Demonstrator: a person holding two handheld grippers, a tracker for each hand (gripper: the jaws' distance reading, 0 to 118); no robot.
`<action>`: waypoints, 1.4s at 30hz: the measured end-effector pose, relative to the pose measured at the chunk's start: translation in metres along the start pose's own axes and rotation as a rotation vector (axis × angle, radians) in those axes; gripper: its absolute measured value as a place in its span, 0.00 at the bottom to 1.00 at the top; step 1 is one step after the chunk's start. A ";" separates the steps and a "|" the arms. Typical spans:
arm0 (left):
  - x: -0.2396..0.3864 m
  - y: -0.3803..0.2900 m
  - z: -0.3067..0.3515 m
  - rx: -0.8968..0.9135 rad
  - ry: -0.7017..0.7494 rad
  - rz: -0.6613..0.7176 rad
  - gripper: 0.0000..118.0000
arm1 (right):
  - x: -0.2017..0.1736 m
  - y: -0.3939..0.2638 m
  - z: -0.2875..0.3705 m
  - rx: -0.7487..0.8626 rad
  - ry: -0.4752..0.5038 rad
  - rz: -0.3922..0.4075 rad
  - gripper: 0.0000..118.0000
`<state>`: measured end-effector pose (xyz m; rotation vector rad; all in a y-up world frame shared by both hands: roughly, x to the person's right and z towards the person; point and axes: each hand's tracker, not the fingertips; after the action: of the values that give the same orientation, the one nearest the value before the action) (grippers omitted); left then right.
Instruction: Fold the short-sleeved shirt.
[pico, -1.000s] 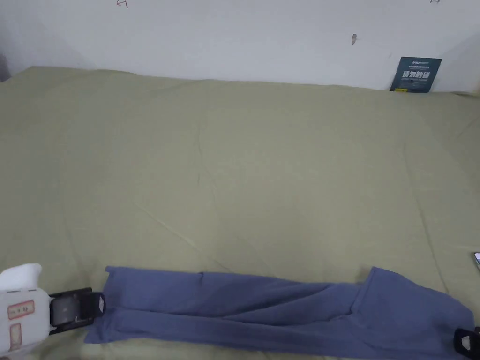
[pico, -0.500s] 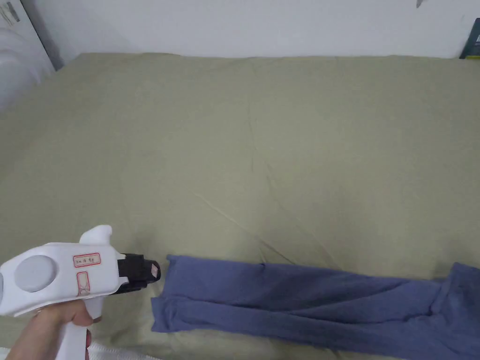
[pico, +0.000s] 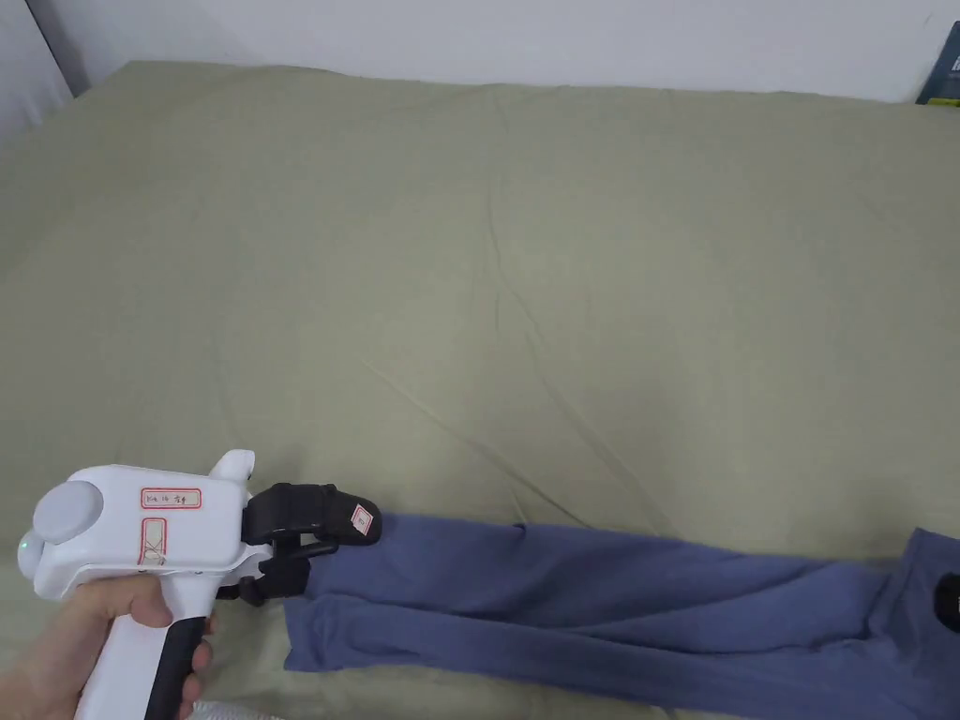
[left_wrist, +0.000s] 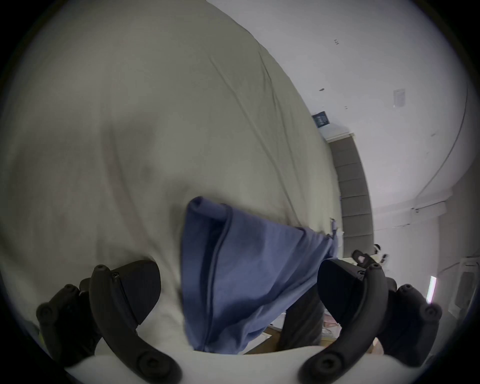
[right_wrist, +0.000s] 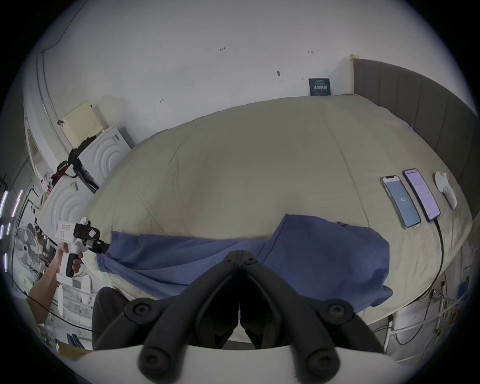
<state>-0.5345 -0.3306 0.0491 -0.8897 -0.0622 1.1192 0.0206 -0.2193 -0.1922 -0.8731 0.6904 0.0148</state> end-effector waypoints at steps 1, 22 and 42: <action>-0.004 0.002 -0.004 -0.009 -0.052 0.022 1.00 | 0.000 -0.001 -0.001 -0.004 -0.003 -0.003 0.00; 0.008 -0.016 -0.013 -0.044 0.032 0.020 0.05 | 0.006 -0.009 0.011 -0.003 0.020 -0.051 0.00; 0.027 0.015 0.089 0.199 0.300 0.050 0.05 | 0.014 0.004 0.022 0.055 0.026 -0.042 0.00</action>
<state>-0.5739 -0.2543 0.0889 -0.8745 0.3148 1.0080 0.0427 -0.2050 -0.1937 -0.8362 0.6933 -0.0529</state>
